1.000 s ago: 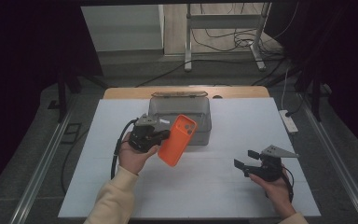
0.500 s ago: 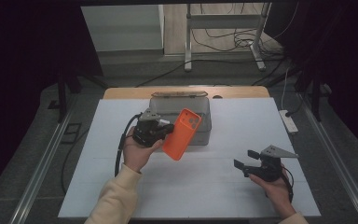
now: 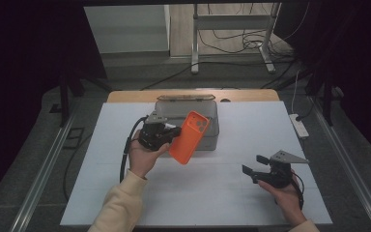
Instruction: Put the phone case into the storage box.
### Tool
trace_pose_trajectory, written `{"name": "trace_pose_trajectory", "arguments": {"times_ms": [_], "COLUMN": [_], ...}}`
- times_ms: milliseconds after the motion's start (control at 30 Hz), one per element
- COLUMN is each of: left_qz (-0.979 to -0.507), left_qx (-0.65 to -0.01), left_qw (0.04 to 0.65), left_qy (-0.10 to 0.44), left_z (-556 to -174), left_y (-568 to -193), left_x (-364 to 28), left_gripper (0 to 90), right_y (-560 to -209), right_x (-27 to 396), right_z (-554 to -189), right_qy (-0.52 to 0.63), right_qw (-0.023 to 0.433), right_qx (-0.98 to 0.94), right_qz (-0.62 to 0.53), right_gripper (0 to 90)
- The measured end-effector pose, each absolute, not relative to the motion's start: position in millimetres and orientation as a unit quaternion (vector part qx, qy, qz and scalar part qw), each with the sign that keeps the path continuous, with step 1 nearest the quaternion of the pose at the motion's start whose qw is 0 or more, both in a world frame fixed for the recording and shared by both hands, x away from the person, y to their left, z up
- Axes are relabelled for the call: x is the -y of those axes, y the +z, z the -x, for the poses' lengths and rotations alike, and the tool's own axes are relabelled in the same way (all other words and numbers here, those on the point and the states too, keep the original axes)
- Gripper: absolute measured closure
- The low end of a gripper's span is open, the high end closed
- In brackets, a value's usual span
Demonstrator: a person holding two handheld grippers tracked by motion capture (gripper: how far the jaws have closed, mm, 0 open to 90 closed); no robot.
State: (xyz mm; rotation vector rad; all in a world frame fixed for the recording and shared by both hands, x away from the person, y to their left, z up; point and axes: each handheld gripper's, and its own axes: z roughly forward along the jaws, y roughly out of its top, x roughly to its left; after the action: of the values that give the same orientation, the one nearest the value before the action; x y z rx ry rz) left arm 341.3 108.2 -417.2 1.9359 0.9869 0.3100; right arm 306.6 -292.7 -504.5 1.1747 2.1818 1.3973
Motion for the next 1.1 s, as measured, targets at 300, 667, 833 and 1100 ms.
{"name": "trace_pose_trajectory", "arguments": {"times_ms": [300, 667, 833, 1100], "left_qz": [-0.783, -0.785, -0.784, -0.784], "left_qx": [-0.399, -0.400, -0.400, -0.401], "left_qw": [0.459, 0.457, 0.458, 0.457], "left_qy": [0.126, 0.125, 0.125, 0.123], "left_z": [-341.6, -342.9, -342.7, -343.9], "left_y": [-417.5, -419.8, -419.3, -420.4], "left_x": [-108.8, -107.2, -107.8, -108.0], "left_gripper": [88.9, 88.9, 88.9, 88.9], "right_y": [-501.6, -495.8, -494.5, -490.9], "right_x": [286.7, 267.0, 263.2, 251.9], "right_z": [-307.0, -305.6, -305.6, -305.1], "right_qy": [0.494, 0.514, 0.531, 0.553], "right_qw": [0.148, 0.149, 0.146, 0.130], "right_qx": [-0.755, -0.750, -0.737, -0.723], "right_qz": [-0.405, -0.388, -0.393, -0.393], "right_gripper": [20.7, 19.5, 18.5, 18.6]}}
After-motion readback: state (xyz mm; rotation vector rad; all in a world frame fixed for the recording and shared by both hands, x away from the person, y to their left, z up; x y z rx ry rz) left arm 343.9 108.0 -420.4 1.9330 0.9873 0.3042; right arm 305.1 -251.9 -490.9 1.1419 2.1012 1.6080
